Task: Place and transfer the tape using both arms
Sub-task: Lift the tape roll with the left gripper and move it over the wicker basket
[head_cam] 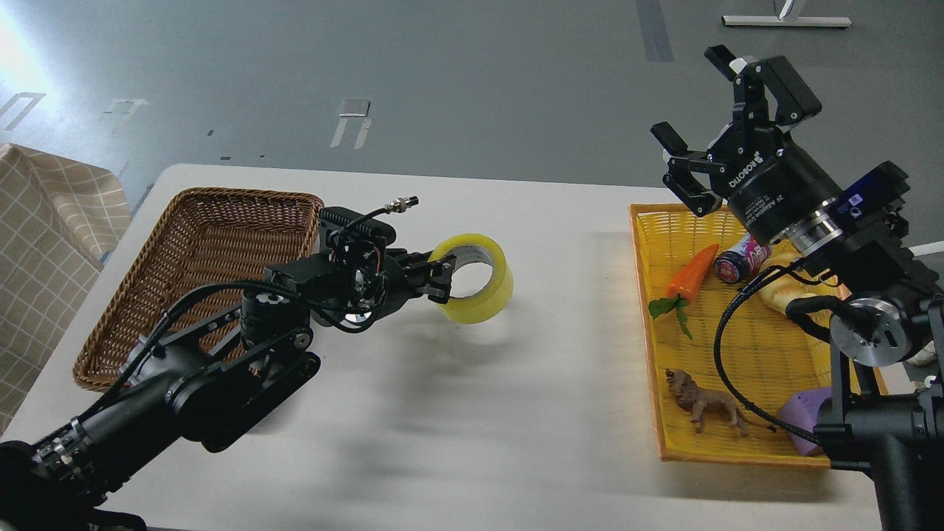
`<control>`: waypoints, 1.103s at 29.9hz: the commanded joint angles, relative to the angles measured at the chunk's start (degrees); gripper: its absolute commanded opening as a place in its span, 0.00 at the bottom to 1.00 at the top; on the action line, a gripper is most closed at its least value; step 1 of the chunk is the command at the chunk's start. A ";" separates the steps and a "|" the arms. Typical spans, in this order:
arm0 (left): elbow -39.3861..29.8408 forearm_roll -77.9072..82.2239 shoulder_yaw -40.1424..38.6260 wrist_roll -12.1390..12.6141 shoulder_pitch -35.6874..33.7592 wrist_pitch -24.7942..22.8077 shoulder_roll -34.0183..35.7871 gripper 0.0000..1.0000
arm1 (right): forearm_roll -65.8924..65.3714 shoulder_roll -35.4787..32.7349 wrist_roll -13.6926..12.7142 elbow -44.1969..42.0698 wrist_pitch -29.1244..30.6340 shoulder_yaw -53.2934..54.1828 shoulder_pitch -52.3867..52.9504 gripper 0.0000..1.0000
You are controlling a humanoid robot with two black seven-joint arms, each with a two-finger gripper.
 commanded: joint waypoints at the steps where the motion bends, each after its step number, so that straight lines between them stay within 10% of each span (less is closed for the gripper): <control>1: -0.32 0.00 -0.01 -0.57 -4.73 -0.57 3.91 0.21 | 0.09 0.00 0.02 0.00 0.00 0.01 0.01 1.00; 15: 0.20 -0.20 1.74 -10.76 -7.92 -0.57 26.05 0.21 | 0.17 0.00 0.02 0.18 0.00 -0.17 0.18 1.00; 33: 3.72 -3.71 3.42 -16.57 -0.53 6.69 35.39 0.21 | 0.17 0.00 0.02 0.09 0.00 -0.61 0.09 1.00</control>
